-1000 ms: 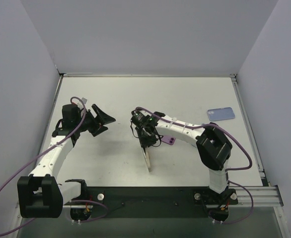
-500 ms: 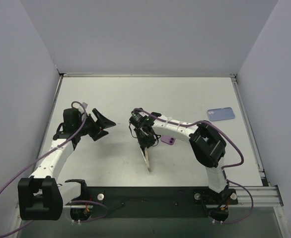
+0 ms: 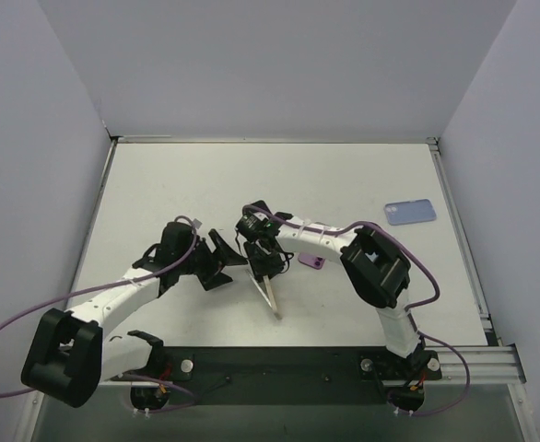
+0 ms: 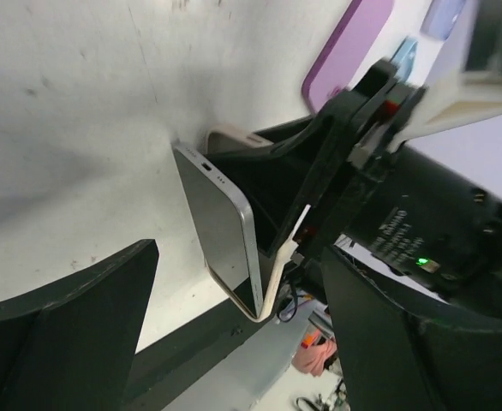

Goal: Take the phone out of the phone case
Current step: Remove the phone case from the phone.

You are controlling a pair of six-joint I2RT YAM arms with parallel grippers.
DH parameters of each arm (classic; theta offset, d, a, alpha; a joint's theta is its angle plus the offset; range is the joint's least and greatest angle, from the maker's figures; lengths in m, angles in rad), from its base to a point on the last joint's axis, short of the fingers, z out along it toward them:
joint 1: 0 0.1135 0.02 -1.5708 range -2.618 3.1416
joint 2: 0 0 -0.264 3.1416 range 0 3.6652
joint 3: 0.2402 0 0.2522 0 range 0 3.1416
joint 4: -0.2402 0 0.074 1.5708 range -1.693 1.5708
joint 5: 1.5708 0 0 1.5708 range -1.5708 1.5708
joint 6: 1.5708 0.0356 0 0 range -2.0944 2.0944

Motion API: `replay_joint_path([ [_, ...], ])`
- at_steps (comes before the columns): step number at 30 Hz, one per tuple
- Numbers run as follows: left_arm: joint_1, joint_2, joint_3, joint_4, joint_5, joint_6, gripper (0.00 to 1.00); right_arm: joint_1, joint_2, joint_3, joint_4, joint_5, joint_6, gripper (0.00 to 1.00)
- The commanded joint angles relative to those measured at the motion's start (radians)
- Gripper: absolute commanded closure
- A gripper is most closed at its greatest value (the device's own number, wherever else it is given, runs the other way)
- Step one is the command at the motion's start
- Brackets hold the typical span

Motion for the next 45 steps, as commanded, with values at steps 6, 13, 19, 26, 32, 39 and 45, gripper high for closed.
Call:
replay_joint_path([
  [6, -0.129, 0.068, -0.013, 0.138, -0.162, -0.227, 0.12, 0.025, 0.163, -0.126, -0.06, -0.008, 0.0, 0.7],
  [13, -0.143, 0.067, -0.026, 0.109, -0.175, -0.287, 0.17, 0.015, 0.137, -0.118, -0.052, 0.018, 0.019, 0.72],
  [19, -0.14, 0.024, -0.035, 0.014, -0.207, -0.395, 0.19, 0.001, 0.052, -0.128, -0.003, 0.088, 0.094, 1.0],
  [26, -0.057, 0.042, -0.084, 0.061, -0.134, -0.444, 0.18, 0.004, -0.003, -0.114, 0.037, 0.156, 0.158, 1.0],
  [32, -0.048, 0.131, 0.005, 0.023, -0.08, -0.41, 0.06, 0.012, 0.009, -0.027, 0.035, 0.194, 0.14, 1.0],
  [39, -0.046, 0.306, 0.091, 0.058, 0.029, -0.395, 0.03, 0.013, 0.048, 0.015, 0.018, 0.18, 0.126, 1.0],
  [45, -0.048, 0.372, 0.143, 0.046, 0.092, -0.37, 0.18, 0.007, 0.049, 0.001, 0.015, 0.188, 0.126, 1.0],
])
